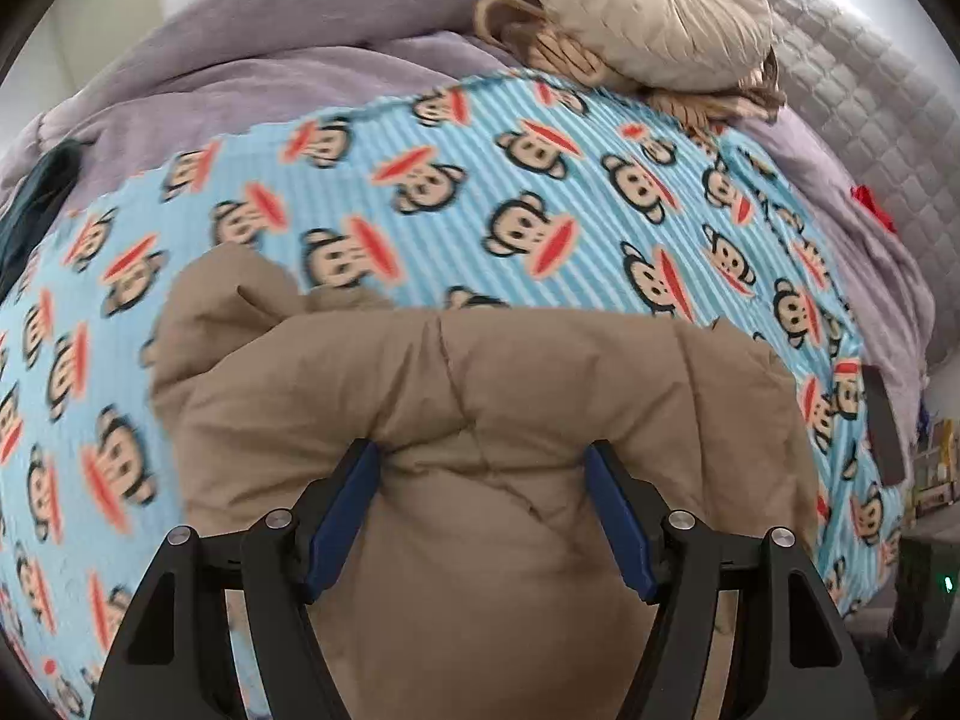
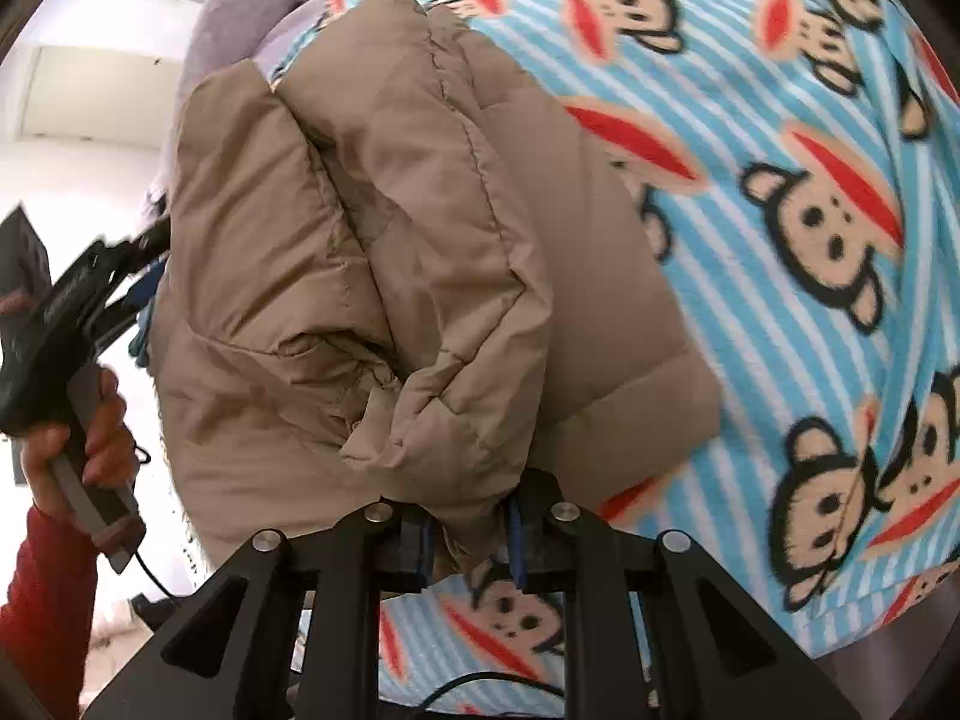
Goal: Fold large clothes
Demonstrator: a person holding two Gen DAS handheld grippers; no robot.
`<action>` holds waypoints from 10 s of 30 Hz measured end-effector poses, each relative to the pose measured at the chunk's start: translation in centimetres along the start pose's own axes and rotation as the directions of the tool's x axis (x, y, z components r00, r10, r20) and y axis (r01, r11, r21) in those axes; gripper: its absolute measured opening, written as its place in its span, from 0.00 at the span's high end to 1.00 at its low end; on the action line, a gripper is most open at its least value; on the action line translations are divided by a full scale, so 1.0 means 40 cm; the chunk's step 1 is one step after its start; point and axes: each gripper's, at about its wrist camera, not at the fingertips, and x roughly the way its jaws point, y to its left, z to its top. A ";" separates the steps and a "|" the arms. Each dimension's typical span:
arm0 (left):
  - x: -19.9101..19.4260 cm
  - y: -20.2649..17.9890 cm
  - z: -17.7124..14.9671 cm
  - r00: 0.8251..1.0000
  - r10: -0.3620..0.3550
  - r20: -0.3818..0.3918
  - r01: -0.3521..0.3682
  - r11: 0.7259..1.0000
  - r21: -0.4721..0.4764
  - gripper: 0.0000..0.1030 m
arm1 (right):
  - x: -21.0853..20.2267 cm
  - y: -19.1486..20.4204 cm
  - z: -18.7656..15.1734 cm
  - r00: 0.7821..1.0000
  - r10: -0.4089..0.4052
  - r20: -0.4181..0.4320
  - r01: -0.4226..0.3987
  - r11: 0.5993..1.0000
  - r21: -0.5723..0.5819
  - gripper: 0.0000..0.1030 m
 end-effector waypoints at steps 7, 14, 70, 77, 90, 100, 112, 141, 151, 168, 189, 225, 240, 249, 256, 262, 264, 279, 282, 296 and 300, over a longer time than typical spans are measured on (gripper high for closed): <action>0.063 -0.061 0.019 0.999 0.035 -0.017 -0.035 0.999 0.035 0.31 | -0.066 -0.055 0.028 1.000 -0.013 -0.007 0.013 0.999 0.043 0.71; 0.056 -0.053 0.015 0.999 0.040 -0.014 -0.040 0.999 0.026 0.31 | -0.232 -0.005 0.098 0.983 -0.100 0.154 0.117 0.987 -0.109 0.22; 0.125 0.220 -0.320 0.831 -0.554 -0.057 0.428 0.701 -0.571 0.00 | 0.155 0.007 0.371 0.926 0.149 -0.348 -0.214 0.964 -0.158 0.00; 0.156 0.176 -0.313 0.836 -0.547 -0.043 0.406 0.669 -0.623 0.00 | 0.224 0.028 0.382 0.903 0.184 -0.388 -0.227 0.972 -0.067 0.00; 0.091 0.094 -0.291 0.886 -0.464 -0.006 0.387 0.746 -0.542 0.10 | 0.175 0.003 0.346 0.893 0.243 -0.378 -0.250 0.968 0.030 0.30; -0.051 0.087 -0.226 0.858 -0.501 0.112 0.498 0.760 -0.417 0.20 | 0.107 0.166 0.285 0.898 0.284 -0.337 -0.328 0.942 -0.079 0.49; -0.195 0.391 -0.222 0.899 -0.389 0.201 0.437 0.811 -0.388 0.20 | 0.216 0.504 0.285 0.867 0.382 -0.319 -0.444 0.884 -0.147 0.49; -0.150 0.682 -0.328 0.980 0.018 0.200 0.070 0.901 -0.428 0.40 | 0.220 0.696 0.308 0.972 0.223 -0.072 -0.234 0.919 -0.318 0.38; -0.111 0.714 -0.267 0.975 0.110 0.194 -0.007 0.884 -0.467 0.40 | 0.411 0.753 0.312 0.925 0.315 -0.214 -0.365 0.892 -0.265 0.35; 0.006 0.577 -0.184 0.970 0.178 0.167 -0.117 0.939 -0.322 0.33 | 0.399 0.687 0.278 0.994 0.109 -0.022 -0.111 0.945 -0.309 0.91; 0.055 0.518 -0.191 0.955 0.251 0.157 -0.206 0.944 -0.256 0.25 | 0.272 0.625 0.071 0.999 -0.037 -0.014 0.027 0.902 -0.431 0.82; -0.101 0.504 -0.564 0.979 0.168 0.117 -0.085 0.853 -0.515 0.17 | 0.361 0.691 0.381 0.979 -0.179 0.096 0.202 0.893 -0.403 0.81; -0.102 0.503 -0.563 0.981 0.175 0.088 -0.105 0.850 -0.517 0.16 | 0.279 0.667 0.282 0.975 -0.203 0.087 0.221 0.887 -0.404 0.73; -0.115 0.496 -0.565 0.981 0.181 0.071 -0.118 0.847 -0.518 0.17 | 0.200 0.591 0.136 0.972 -0.230 0.044 0.229 0.895 -0.384 0.71; -0.178 0.454 -0.584 0.980 0.191 0.047 -0.146 0.866 -0.478 0.17 | 0.144 0.573 0.060 0.975 -0.217 0.034 0.214 0.901 -0.376 0.57; -0.239 0.413 -0.643 0.984 0.178 0.029 -0.143 0.870 -0.472 0.17 | 0.115 0.587 0.016 0.979 -0.200 0.031 0.195 0.897 -0.397 0.55; -0.251 0.400 -0.665 0.986 0.168 0.018 -0.140 0.871 -0.471 0.17 | 0.108 0.587 0.002 0.980 -0.196 0.026 0.190 0.898 -0.397 0.55; -0.403 0.312 -0.705 0.988 0.148 0.041 -0.114 0.884 -0.454 0.17 | 0.027 0.624 -0.075 0.984 -0.169 0.054 0.176 0.885 -0.431 0.41; -0.429 0.298 -0.702 0.986 0.158 0.052 -0.119 0.888 -0.444 0.17 | 0.014 0.635 -0.083 0.984 -0.168 0.059 0.176 0.883 -0.436 0.41; -0.538 0.261 -0.671 0.965 0.226 0.129 -0.145 0.879 -0.453 0.00 | -0.071 0.726 -0.101 0.972 -0.164 0.169 0.229 0.828 -0.512 0.19; -0.557 0.256 -0.667 0.955 0.264 0.131 -0.177 0.869 -0.461 0.00 | -0.090 0.751 -0.105 0.962 -0.163 0.218 0.257 0.812 -0.525 0.16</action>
